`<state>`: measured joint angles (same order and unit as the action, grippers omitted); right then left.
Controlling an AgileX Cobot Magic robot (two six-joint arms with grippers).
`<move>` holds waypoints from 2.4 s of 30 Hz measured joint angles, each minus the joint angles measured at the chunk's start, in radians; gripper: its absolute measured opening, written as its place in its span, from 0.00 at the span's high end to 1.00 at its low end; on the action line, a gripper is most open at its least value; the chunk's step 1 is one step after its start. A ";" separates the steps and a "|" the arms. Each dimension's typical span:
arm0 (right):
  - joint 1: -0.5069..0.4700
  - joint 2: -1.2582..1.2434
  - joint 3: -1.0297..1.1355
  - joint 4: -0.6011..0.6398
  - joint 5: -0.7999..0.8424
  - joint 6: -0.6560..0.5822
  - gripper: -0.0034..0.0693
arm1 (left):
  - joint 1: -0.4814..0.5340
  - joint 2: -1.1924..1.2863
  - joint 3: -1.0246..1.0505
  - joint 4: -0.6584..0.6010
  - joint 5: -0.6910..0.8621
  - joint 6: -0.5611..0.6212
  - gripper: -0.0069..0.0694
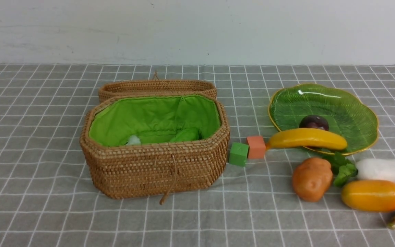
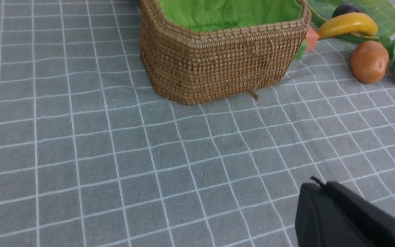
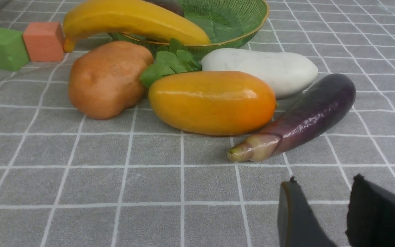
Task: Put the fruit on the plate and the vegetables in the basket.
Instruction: Use the right arm to grab a mango and put it into the right plate
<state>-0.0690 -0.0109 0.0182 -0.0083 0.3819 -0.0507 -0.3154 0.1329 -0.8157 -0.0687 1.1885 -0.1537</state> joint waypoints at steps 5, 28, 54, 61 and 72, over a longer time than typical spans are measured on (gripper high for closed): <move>0.000 0.000 0.000 0.000 0.000 0.000 0.62 | 0.000 0.000 0.002 0.044 -0.115 -0.014 0.93; 0.000 0.000 0.000 0.000 0.000 0.000 0.62 | 0.126 -0.143 0.780 0.254 -0.854 -0.176 0.93; 0.000 0.000 0.000 0.000 0.000 0.000 0.62 | 0.126 -0.143 0.844 0.228 -0.796 -0.184 0.92; 0.000 0.000 0.000 0.000 0.000 0.000 0.62 | 0.126 -0.143 0.844 0.228 -0.796 -0.185 0.92; 0.000 0.000 0.000 -0.012 0.000 0.000 0.62 | 0.126 -0.143 0.844 0.228 -0.796 -0.186 0.91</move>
<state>-0.0690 -0.0109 0.0182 -0.0206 0.3819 -0.0507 -0.1893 -0.0097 0.0285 0.1593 0.3923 -0.3393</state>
